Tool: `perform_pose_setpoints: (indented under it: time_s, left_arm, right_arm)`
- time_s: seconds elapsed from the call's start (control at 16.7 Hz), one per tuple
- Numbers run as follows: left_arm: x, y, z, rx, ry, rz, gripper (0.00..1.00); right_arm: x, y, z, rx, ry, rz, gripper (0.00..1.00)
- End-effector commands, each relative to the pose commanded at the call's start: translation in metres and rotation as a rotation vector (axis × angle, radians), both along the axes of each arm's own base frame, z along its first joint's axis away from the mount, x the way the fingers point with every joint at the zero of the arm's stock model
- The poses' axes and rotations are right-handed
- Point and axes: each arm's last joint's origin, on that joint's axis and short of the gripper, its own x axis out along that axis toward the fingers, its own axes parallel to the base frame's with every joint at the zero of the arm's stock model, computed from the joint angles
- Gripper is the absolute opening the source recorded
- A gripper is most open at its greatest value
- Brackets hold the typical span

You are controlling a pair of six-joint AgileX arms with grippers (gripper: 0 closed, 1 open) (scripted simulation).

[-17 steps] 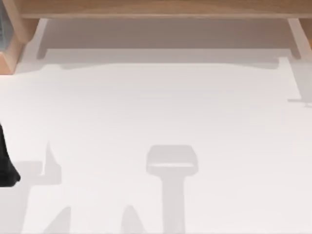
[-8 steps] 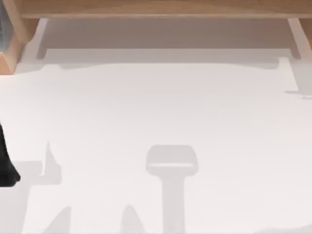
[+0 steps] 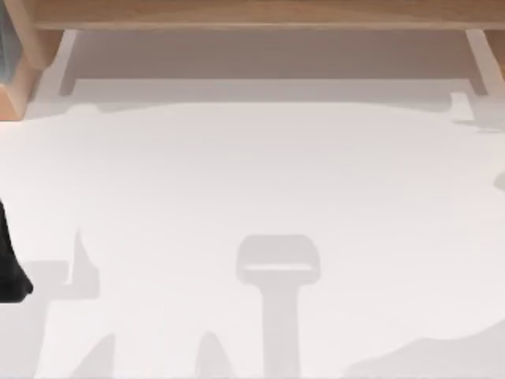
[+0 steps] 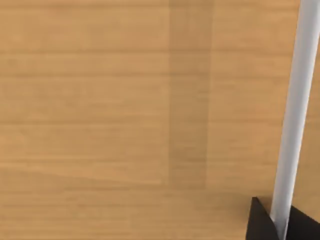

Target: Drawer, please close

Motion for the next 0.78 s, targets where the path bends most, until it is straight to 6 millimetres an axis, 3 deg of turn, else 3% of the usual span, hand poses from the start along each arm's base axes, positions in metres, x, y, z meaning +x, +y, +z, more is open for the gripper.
perform_pose_setpoints:
  time_s: [0.3, 0.6, 0.78]
  left_arm:
    - [0.000, 0.000, 0.000, 0.000, 0.000, 0.000, 1.00]
    - [0.000, 0.000, 0.000, 0.000, 0.000, 0.000, 1.00]
    - [0.000, 0.000, 0.000, 0.000, 0.000, 0.000, 1.00]
  right_arm:
    - [0.005, -0.006, -0.003, 0.009, 0.010, -0.021, 0.00]
    - [0.049, -0.006, 0.001, -0.003, -0.006, -0.012, 0.00]
    - [0.061, -0.003, 0.000, 0.003, 0.001, -0.007, 0.00]
